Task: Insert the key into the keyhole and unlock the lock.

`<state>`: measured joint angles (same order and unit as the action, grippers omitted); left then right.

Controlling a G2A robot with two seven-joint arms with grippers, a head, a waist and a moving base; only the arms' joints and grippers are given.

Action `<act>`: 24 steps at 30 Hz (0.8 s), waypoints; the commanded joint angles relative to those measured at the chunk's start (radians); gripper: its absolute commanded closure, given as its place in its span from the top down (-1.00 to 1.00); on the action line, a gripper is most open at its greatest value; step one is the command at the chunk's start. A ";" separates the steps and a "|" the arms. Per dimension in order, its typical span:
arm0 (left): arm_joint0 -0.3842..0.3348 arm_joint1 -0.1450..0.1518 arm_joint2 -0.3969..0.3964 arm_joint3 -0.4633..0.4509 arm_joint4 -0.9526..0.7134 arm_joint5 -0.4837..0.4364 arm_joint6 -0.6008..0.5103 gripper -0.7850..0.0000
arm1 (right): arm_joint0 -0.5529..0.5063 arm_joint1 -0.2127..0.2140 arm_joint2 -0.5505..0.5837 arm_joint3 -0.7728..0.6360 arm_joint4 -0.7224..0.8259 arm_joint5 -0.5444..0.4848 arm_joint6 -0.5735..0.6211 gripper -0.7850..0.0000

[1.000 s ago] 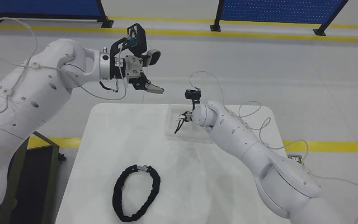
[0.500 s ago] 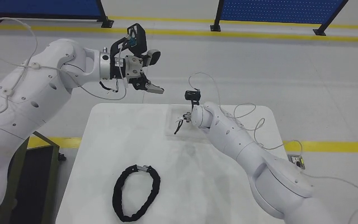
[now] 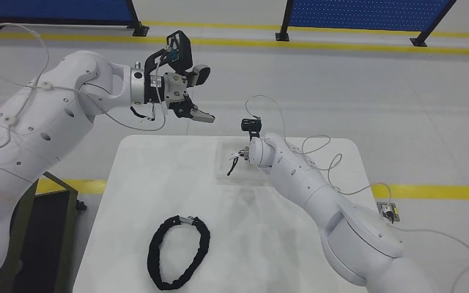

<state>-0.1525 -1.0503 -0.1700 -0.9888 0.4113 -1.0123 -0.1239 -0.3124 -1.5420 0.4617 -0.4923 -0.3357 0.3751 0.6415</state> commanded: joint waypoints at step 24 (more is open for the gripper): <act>0.000 0.000 0.000 0.000 -0.001 0.000 -0.001 1.00 | 0.024 -0.010 0.011 -0.035 -0.189 0.069 0.112 -1.00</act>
<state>-0.1525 -1.0503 -0.1700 -0.9888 0.4113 -1.0123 -0.1239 -0.2876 -1.5527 0.4744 -0.5226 -0.5136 0.4409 0.7436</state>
